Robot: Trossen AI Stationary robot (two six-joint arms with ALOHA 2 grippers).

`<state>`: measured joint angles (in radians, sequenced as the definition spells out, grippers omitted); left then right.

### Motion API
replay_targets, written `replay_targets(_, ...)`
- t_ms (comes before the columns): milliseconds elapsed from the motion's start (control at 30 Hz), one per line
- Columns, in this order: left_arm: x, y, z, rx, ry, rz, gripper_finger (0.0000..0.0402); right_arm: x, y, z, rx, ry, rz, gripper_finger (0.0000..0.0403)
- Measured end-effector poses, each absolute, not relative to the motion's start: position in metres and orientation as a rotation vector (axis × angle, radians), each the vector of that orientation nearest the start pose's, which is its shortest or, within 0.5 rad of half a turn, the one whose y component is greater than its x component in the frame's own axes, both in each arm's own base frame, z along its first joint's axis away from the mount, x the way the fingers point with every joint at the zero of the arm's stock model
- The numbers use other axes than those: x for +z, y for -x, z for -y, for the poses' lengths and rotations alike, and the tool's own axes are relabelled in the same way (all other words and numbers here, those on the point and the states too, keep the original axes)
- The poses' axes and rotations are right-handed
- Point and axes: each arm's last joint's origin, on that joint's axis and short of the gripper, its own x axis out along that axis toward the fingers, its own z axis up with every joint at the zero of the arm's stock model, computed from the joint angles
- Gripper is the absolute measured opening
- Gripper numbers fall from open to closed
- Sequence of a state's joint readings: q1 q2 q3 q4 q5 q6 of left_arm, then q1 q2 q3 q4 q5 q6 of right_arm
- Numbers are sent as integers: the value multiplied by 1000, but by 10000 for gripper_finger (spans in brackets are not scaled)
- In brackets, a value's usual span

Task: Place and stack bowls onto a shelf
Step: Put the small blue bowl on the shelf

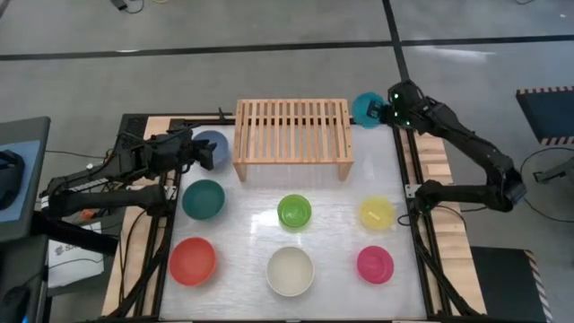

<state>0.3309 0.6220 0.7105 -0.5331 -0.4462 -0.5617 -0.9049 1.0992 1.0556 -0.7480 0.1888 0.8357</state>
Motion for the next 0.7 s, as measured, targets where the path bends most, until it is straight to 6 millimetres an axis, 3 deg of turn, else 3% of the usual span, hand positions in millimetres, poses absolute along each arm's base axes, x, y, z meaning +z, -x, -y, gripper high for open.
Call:
replay_targets(200,298,-118,-53,848,505,-235,151,339,-158,186,-1226,-963,-234,24)
replay_targets(500,297,-118,-53,842,507,-251,151,335,-215,217,-1117,-938,-469,28)
replay_targets(700,290,-115,-51,831,555,-326,151,330,-238,226,-1097,-919,-604,34)
